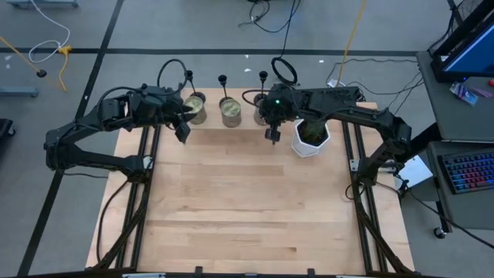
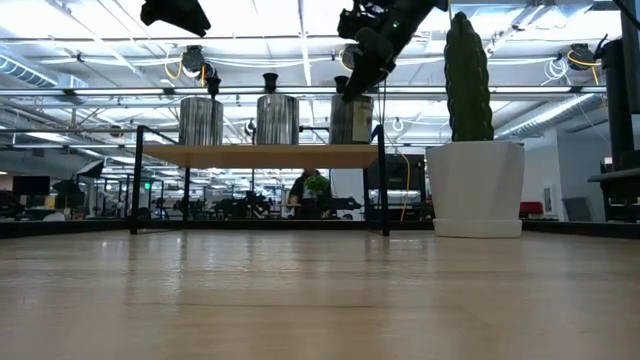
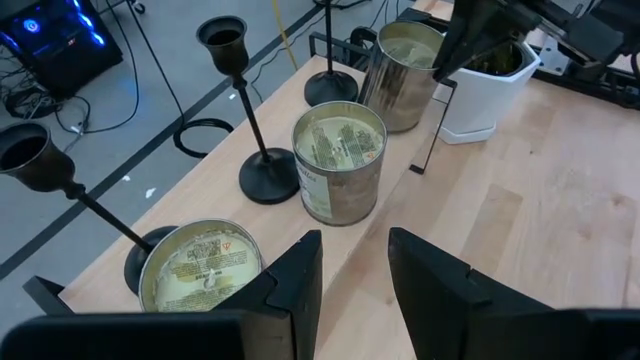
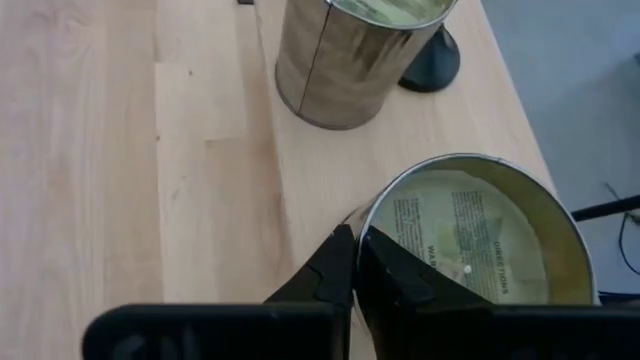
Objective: Pick & Place candle stick holders
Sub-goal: Put the scented candle on the shelf, then return to Home Position
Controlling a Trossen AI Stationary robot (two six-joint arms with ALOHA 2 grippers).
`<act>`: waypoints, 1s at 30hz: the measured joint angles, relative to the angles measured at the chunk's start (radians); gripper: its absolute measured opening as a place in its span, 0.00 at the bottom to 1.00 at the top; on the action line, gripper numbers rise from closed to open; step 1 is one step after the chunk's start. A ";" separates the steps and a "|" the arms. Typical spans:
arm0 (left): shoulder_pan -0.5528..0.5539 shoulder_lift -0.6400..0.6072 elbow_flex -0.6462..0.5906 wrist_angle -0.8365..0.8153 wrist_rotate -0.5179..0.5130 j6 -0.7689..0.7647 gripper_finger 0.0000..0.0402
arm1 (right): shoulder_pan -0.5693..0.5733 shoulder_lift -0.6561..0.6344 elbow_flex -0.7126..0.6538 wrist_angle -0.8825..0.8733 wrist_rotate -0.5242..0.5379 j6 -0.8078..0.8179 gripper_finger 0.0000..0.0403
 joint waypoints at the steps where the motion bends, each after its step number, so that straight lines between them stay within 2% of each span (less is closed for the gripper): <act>1: 0.000 0.000 0.000 0.000 0.000 0.000 0.31 | -0.002 0.000 0.000 0.000 0.000 -0.001 0.03; 10: 0.000 0.000 0.000 0.000 0.000 0.000 0.31 | -0.002 0.000 0.000 0.001 0.000 0.003 0.04; 21: 0.000 0.000 0.000 -0.006 0.000 0.000 0.31 | 0.002 0.000 0.000 0.027 0.002 -0.012 0.25; 30: -0.006 -0.024 0.000 -0.024 0.000 0.080 0.31 | 0.070 -0.088 0.000 0.011 0.003 -0.022 0.30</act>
